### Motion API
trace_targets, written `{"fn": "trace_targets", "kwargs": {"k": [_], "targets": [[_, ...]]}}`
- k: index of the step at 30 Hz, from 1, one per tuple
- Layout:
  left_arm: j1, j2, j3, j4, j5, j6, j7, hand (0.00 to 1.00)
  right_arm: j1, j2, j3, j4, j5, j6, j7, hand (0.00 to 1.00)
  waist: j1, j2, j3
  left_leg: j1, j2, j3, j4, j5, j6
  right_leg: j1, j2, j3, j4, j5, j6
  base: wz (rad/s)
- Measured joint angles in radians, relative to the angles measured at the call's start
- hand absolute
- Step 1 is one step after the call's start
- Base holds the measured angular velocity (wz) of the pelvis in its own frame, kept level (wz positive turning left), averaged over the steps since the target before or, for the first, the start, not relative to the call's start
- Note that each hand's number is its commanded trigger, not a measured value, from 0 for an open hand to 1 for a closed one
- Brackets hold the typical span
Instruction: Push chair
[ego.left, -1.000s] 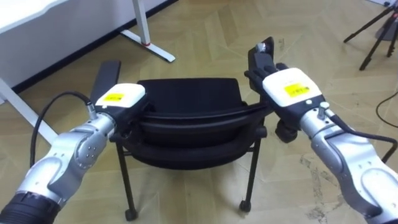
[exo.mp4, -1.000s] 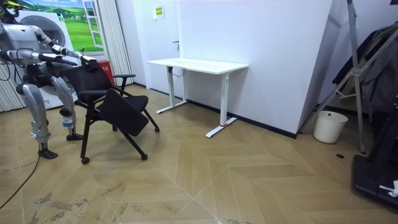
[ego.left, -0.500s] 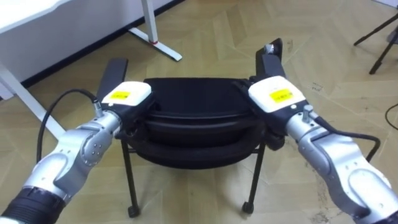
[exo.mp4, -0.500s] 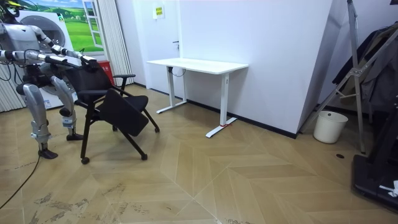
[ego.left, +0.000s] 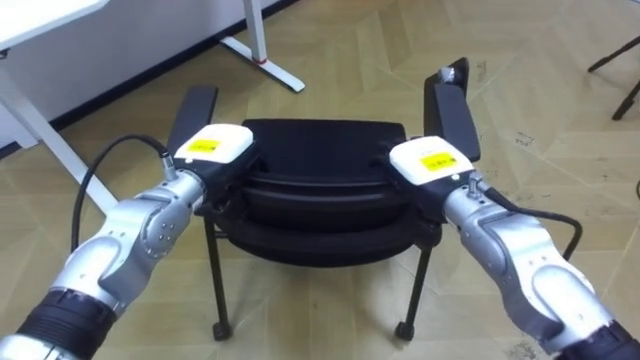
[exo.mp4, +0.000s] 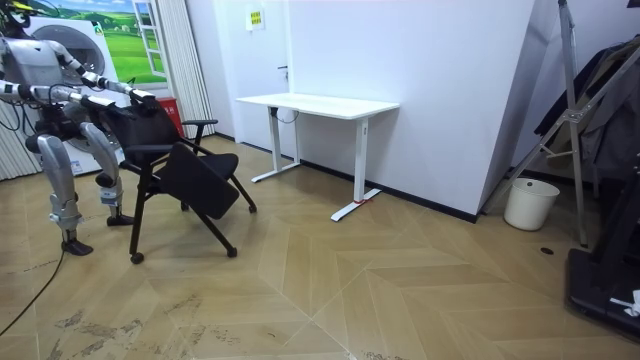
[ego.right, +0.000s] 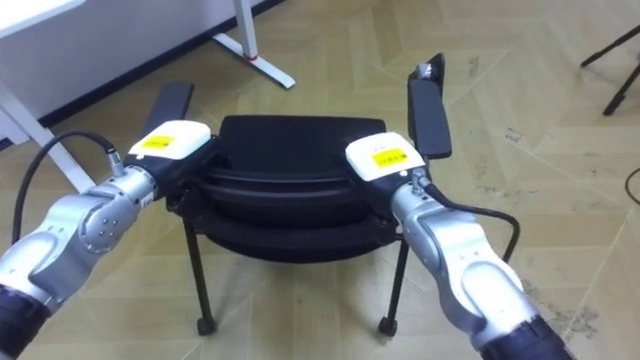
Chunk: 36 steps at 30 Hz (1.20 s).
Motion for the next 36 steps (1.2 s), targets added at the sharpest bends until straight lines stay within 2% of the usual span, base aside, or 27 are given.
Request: {"fn": "trace_targets", "kwargs": {"k": [2, 3, 4, 5, 6, 7, 9, 11, 15, 18, 21, 26, 36], "targets": [[0.000, 0.000, 0.000, 0.002, 0.000, 0.002, 0.000, 1.00, -0.001, 0.004, 0.000, 0.008, -0.001, 0.001, -0.003, 0.00, 0.000, -0.001, 0.0005, 0.002, 0.000, 0.000, 0.001, 0.000, 0.000, 0.003, 0.000, -0.001, 0.000, 0.000, 0.000, 0.00], [0.000, -0.001, 0.000, 0.003, 0.000, 0.003, 0.000, 1.00, -0.002, 0.007, 0.000, 0.012, -0.001, 0.001, -0.005, 0.04, 0.000, -0.001, 0.0006, 0.002, 0.000, 0.000, 0.001, 0.000, 0.000, 0.004, 0.000, -0.001, -0.001, 0.000, 0.000, 0.00], [0.000, -0.001, 0.000, 0.005, 0.000, 0.005, 0.000, 1.00, -0.006, 0.015, 0.000, 0.022, -0.002, 0.002, -0.011, 0.25, 0.000, -0.001, 0.0006, 0.004, 0.000, 0.000, 0.001, 0.000, 0.000, 0.006, 0.001, -0.001, -0.002, 0.000, 0.000, 0.00], [0.000, -0.001, 0.000, 0.005, 0.000, 0.008, 0.000, 1.00, -0.006, 0.019, 0.000, 0.026, -0.005, 0.004, -0.014, 0.25, -0.001, 0.000, 0.0008, 0.005, 0.000, 0.000, 0.001, 0.000, 0.000, 0.007, 0.001, -0.001, -0.002, 0.000, 0.000, 0.00], [0.000, -0.003, -0.001, 0.005, 0.000, 0.011, 0.000, 1.00, -0.007, 0.021, 0.001, 0.030, -0.005, 0.004, -0.016, 0.43, -0.002, 0.002, 0.0015, 0.003, 0.000, -0.003, 0.003, 0.000, 0.000, 0.008, 0.001, -0.002, -0.004, 0.000, 0.000, 0.03], [0.000, -0.004, -0.002, 0.005, 0.000, 0.013, 0.000, 1.00, -0.007, 0.022, 0.001, 0.032, -0.006, 0.005, -0.018, 0.53, -0.003, 0.002, 0.0013, 0.001, 0.000, -0.005, 0.005, 0.000, 0.000, 0.008, 0.002, -0.003, -0.004, 0.000, 0.000, 0.08], [-0.003, -0.006, -0.002, 0.005, 0.000, 0.018, 0.000, 1.00, -0.007, 0.023, 0.001, 0.034, -0.009, 0.006, -0.021, 1.00, -0.009, 0.004, 0.0012, -0.009, 0.000, -0.014, 0.012, 0.000, 0.000, 0.009, 0.004, -0.012, -0.008, 0.001, 0.000, 0.12], [-0.005, -0.010, -0.002, 0.005, 0.000, 0.023, 0.000, 1.00, -0.008, 0.023, 0.001, 0.035, -0.013, 0.008, -0.028, 1.00, -0.021, 0.011, 0.0000, -0.021, 0.000, -0.028, 0.020, 0.000, 0.000, 0.010, 0.007, -0.025, -0.016, 0.005, -0.001, 0.15], [-0.005, -0.024, -0.002, 0.010, 0.000, 0.036, 0.000, 1.00, -0.011, 0.028, 0.001, 0.048, -0.027, 0.012, -0.049, 1.00, -0.022, 0.026, -0.0008, -0.021, 0.000, -0.028, 0.021, 0.000, 0.000, 0.010, 0.007, -0.025, -0.016, 0.006, -0.001, 0.02], [-0.005, -0.051, -0.011, 0.010, 0.000, 0.036, 0.000, 1.00, -0.054, 0.040, 0.000, 0.112, -0.042, 0.025, -0.068, 1.00, -0.008, 0.044, -0.0032, -0.021, -0.001, -0.028, 0.018, 0.000, 0.000, 0.010, 0.006, -0.025, -0.018, 0.007, 0.000, 0.00], [-0.001, -0.053, -0.008, 0.010, 0.000, 0.037, 0.000, 1.00, -0.045, 0.030, 0.005, 0.123, -0.045, 0.005, -0.099, 1.00, -0.003, 0.048, -0.0042, -0.017, -0.001, -0.029, 0.017, 0.000, 0.000, 0.014, 0.007, -0.025, -0.018, 0.007, 0.000, 0.00], [-0.009, -0.054, -0.009, 0.013, 0.003, 0.037, 0.000, 1.00, -0.047, 0.030, 0.005, 0.158, -0.040, -0.018, -0.158, 1.00, -0.002, 0.039, 0.0020, -0.017, -0.001, -0.029, 0.019, 0.000, 0.000, 0.014, 0.007, -0.025, -0.018, 0.008, -0.001, 0.00], [-0.011, -0.054, -0.010, 0.013, 0.003, 0.039, 0.000, 1.00, -0.047, 0.028, 0.005, 0.186, -0.042, -0.042, -0.211, 1.00, -0.001, 0.034, 0.0051, -0.018, -0.001, -0.029, 0.020, 0.000, 0.000, 0.014, 0.007, -0.025, -0.018, 0.007, -0.001, 0.00]]}}
